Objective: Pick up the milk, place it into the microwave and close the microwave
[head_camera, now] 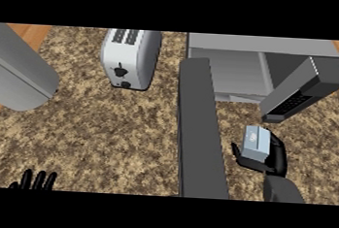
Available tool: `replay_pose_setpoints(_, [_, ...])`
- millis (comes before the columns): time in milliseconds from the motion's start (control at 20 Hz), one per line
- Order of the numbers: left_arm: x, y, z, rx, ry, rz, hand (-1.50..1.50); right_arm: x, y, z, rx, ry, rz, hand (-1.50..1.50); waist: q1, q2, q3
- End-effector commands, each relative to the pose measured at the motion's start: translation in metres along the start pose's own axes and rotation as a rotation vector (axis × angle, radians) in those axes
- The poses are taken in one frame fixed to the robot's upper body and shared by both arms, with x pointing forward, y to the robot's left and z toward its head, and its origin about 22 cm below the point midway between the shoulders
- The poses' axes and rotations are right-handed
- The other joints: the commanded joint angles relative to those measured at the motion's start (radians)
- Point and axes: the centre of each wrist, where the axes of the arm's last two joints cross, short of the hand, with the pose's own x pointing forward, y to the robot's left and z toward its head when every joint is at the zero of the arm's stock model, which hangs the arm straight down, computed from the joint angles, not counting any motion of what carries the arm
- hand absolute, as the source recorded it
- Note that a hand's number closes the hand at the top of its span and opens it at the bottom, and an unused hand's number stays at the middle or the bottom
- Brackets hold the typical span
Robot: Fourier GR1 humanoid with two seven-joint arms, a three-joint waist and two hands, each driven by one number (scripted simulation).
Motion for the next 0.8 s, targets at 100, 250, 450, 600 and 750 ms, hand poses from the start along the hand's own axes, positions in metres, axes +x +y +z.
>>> replay_pose_setpoints(100, [-0.003, 0.003, -0.009, -0.028, 0.000, 0.016, -1.50, -0.001, 0.009, -0.028, -0.030, -0.061, -0.001, 1.50, 0.023, 0.012, 0.003])
replay_pose_setpoints(250, [-0.005, -0.005, -0.006, -0.014, -0.007, 0.015, -1.50, -0.004, 0.011, -0.018, -0.040, -0.104, -0.068, 1.50, 0.014, 0.007, 0.003])
replay_pose_setpoints(450, [0.004, 0.009, -0.002, -0.018, 0.028, 0.022, -1.50, 0.006, 0.011, -0.047, -0.026, -0.093, -0.066, 1.50, 0.009, 0.004, 0.001])
replay_pose_setpoints(600, [-0.012, 0.004, -0.003, -0.011, 0.016, 0.023, -1.50, 0.004, 0.009, -0.036, -0.015, -0.117, -0.077, 1.50, -0.010, -0.002, -0.001])
replay_pose_setpoints(750, [-0.015, -0.004, 0.003, 0.000, 0.000, 0.022, -1.50, 0.006, 0.002, -0.043, -0.013, -0.125, -0.064, 1.50, -0.004, -0.001, 0.000])
